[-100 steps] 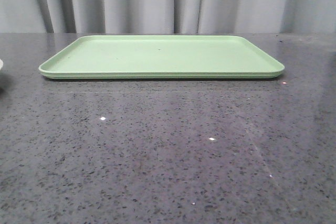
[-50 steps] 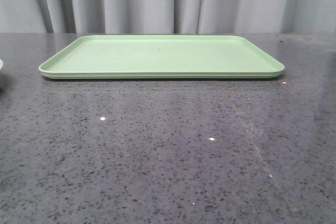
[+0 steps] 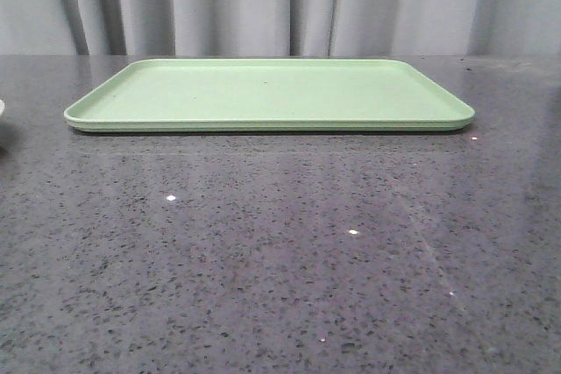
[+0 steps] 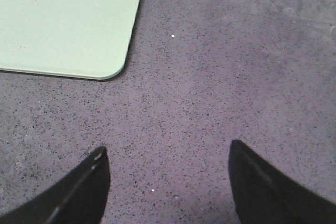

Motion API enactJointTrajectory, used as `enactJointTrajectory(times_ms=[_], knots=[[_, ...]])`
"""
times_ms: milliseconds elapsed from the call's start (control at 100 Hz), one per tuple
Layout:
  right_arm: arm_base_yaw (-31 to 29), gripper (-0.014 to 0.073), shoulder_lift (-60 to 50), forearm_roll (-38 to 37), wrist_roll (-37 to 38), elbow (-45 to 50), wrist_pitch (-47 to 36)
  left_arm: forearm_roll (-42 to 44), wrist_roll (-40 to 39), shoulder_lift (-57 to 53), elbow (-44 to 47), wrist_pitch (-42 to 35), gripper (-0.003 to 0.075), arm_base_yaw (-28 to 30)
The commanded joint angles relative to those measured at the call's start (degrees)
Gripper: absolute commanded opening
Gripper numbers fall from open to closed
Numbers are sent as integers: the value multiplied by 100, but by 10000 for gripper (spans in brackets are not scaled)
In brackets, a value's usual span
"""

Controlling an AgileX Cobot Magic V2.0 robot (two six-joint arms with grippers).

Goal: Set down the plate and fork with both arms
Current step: 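Open the left gripper and grasp the white plate's rim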

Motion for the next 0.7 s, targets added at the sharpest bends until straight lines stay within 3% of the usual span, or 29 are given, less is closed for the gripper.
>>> enactJointTrajectory(times_ms=[0,200,450,690], knots=[[-32,490,74,-30,-62,-186,-444,250,-74,253,-189,-424,651,10],[-32,490,74,-30,-62,-186,-457,412,-74,851,-189,-738,651,225],[-32,490,74,-30,-62,-186,-457,351,-15,1517,-189,-1162,651,1262],[-32,490,74,-30,-62,-186,-457,-420,626,2261,-189,-1553,651,2190]])
